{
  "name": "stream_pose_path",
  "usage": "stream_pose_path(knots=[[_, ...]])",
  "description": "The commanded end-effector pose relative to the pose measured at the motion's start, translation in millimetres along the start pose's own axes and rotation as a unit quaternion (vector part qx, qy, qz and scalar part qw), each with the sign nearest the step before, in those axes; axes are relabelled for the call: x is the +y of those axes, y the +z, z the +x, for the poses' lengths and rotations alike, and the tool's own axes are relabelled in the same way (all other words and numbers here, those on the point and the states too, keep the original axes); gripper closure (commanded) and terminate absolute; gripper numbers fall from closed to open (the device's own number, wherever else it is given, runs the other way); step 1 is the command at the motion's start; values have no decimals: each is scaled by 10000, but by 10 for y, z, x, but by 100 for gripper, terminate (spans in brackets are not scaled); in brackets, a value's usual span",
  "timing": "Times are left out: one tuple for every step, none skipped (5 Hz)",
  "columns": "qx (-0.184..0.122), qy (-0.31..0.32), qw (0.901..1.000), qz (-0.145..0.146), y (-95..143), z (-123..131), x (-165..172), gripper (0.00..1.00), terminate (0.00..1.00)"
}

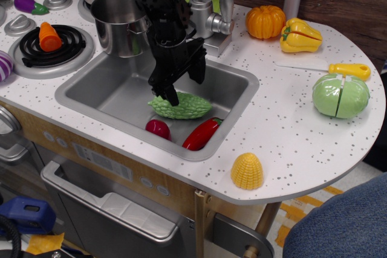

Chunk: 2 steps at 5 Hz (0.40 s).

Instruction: Put green squash in pot or pan

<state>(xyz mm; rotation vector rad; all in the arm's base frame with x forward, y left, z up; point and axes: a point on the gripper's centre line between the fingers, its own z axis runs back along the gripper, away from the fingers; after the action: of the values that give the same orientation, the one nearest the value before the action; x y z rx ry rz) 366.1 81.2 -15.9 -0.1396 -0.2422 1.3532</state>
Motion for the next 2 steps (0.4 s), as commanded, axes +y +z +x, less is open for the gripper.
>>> stream_pose_path(knots=[[-411,645,9970,84,-44,-7,-22,0,0],[-475,844,9953,-80,-124,84,7,0,0]])
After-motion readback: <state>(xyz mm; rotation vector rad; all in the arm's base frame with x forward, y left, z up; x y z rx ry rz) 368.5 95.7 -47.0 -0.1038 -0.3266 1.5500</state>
